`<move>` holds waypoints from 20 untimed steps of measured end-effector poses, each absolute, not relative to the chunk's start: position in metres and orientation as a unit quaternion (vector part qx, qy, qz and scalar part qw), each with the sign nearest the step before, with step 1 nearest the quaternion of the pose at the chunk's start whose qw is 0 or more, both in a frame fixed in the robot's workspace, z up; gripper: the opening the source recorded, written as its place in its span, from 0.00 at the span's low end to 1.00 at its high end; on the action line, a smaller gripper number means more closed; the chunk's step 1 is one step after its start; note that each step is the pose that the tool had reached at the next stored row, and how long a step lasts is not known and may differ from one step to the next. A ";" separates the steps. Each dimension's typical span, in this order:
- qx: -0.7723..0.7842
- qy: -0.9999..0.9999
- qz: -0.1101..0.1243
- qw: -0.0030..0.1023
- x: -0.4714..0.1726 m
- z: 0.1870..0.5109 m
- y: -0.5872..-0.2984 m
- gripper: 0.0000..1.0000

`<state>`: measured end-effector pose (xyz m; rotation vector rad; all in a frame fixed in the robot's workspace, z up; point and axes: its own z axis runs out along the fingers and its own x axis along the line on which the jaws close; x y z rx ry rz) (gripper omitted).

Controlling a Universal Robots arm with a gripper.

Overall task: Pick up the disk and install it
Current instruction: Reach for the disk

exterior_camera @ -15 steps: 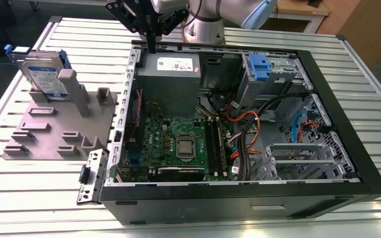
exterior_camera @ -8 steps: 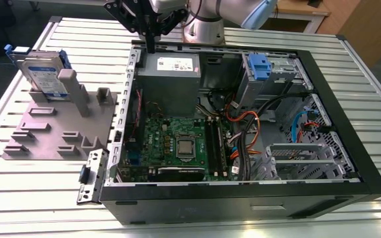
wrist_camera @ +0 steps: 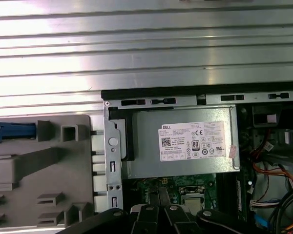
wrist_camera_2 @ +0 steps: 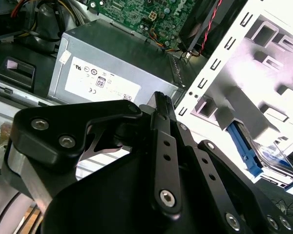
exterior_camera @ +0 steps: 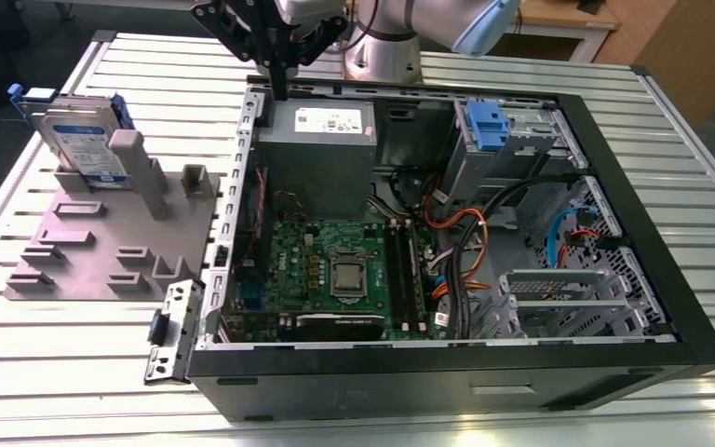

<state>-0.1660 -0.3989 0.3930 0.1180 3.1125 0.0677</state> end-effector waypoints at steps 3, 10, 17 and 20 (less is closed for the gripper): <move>0.038 0.999 0.022 0.013 -0.167 0.393 -0.399 0.11; 0.038 0.999 0.022 0.013 -0.169 0.393 -0.399 0.11; 0.038 0.999 0.022 0.013 -0.172 0.393 -0.399 0.11; 0.038 0.999 0.022 0.013 -0.176 0.393 -0.399 0.11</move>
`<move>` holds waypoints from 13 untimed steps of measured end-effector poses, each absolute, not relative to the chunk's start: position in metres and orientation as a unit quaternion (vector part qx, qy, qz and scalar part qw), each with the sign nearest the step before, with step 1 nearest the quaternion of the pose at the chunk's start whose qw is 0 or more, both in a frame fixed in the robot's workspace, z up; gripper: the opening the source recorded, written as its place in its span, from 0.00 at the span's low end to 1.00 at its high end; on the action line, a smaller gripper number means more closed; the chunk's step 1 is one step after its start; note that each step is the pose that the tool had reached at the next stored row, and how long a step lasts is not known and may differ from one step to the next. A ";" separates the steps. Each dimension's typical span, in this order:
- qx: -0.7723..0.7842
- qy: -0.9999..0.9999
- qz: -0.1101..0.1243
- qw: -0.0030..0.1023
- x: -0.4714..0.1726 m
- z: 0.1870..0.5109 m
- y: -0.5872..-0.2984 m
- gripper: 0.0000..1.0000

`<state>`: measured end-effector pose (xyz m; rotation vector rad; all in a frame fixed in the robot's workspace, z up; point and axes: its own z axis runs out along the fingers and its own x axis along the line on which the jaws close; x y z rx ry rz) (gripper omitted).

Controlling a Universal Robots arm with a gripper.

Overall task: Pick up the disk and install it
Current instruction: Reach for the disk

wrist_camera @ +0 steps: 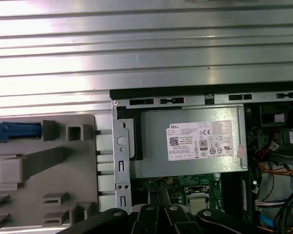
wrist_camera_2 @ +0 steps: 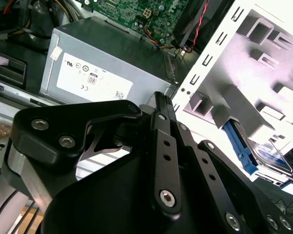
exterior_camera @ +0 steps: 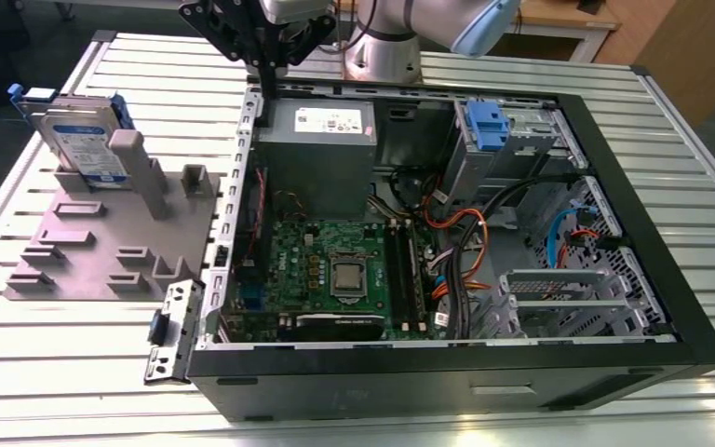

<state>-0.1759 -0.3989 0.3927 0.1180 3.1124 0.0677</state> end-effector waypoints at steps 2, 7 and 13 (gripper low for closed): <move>0.038 0.999 0.022 0.013 -0.177 0.393 -0.399 0.11; 0.038 0.999 0.022 0.013 -0.180 0.392 -0.399 0.11; 0.038 0.999 0.022 0.013 -0.182 0.392 -0.399 0.11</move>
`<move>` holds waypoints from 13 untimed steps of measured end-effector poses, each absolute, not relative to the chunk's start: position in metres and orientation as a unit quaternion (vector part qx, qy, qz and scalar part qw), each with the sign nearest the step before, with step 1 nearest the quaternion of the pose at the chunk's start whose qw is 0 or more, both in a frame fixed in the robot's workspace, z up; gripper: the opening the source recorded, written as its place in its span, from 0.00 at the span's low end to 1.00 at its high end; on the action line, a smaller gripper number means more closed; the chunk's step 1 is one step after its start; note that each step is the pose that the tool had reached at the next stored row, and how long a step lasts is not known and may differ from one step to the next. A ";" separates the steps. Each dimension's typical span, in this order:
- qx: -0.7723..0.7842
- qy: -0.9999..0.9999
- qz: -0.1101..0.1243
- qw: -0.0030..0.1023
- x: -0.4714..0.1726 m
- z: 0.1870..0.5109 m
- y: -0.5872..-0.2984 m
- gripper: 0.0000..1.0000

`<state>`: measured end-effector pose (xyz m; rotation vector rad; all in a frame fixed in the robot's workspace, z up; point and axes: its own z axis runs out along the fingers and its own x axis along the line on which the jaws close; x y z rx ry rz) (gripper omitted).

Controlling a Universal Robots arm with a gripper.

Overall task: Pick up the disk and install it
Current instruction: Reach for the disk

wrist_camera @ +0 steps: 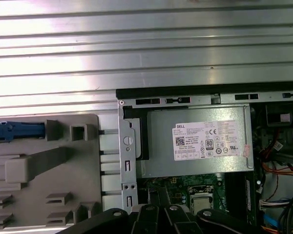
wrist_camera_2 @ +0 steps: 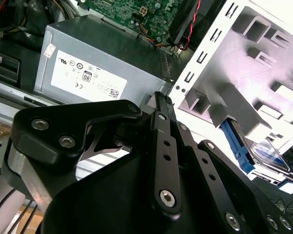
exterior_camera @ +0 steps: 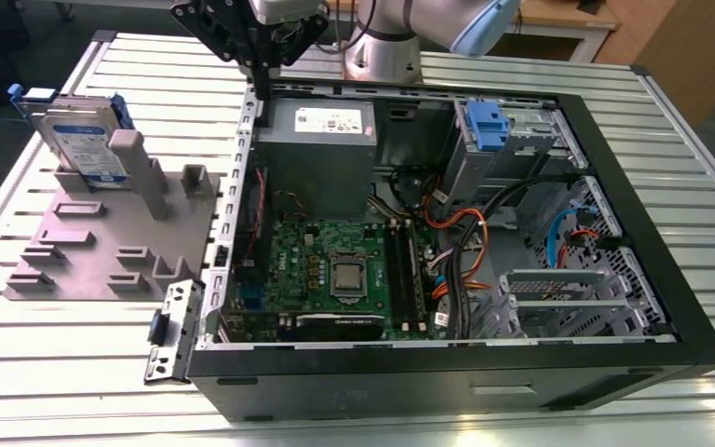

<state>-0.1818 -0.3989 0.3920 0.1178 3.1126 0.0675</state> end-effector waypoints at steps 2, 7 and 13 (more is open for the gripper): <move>0.038 0.999 0.022 0.013 -0.182 0.392 -0.399 0.11; 0.038 0.999 0.022 0.013 -0.182 0.392 -0.399 0.11; 0.038 0.999 0.022 0.013 -0.184 0.392 -0.399 0.11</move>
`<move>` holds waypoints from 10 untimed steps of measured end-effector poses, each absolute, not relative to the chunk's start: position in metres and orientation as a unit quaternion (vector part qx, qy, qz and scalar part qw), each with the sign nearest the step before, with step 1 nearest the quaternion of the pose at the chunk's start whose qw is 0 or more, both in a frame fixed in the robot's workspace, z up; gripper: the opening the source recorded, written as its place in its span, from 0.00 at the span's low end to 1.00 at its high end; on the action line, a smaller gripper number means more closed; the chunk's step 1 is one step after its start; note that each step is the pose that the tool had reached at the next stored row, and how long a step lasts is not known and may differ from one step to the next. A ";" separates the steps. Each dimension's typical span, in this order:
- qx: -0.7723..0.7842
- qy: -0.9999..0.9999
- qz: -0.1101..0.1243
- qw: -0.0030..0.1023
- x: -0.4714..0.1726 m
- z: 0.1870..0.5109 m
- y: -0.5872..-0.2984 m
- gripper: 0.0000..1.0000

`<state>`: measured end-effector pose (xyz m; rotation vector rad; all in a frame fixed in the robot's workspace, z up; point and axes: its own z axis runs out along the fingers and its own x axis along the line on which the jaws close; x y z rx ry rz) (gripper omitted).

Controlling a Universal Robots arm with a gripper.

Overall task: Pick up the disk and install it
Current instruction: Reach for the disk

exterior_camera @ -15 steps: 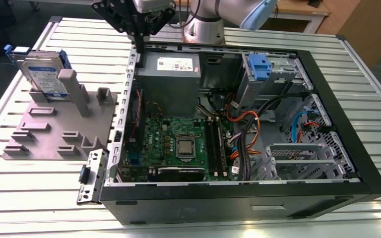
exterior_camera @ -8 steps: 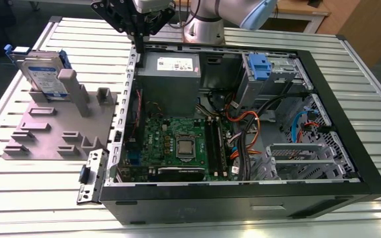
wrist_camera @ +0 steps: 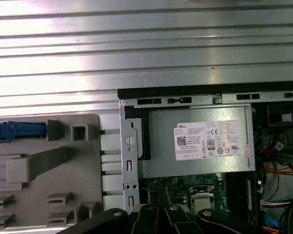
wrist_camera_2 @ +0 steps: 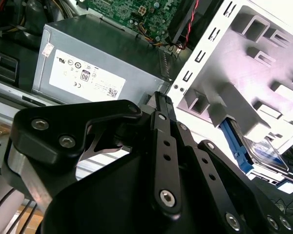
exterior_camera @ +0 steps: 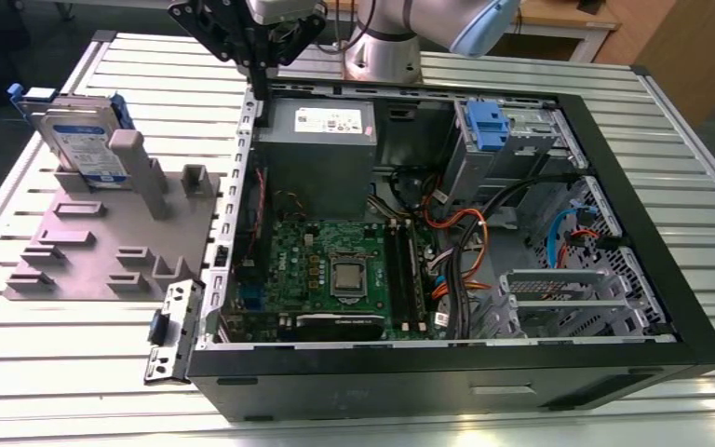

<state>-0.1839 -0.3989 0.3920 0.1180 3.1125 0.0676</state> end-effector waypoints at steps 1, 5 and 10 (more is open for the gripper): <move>0.038 0.999 0.022 0.013 -0.184 0.392 -0.399 0.11; 0.038 0.999 0.022 0.013 -0.185 0.392 -0.399 0.11; 0.038 0.999 0.022 0.013 -0.185 0.392 -0.399 0.11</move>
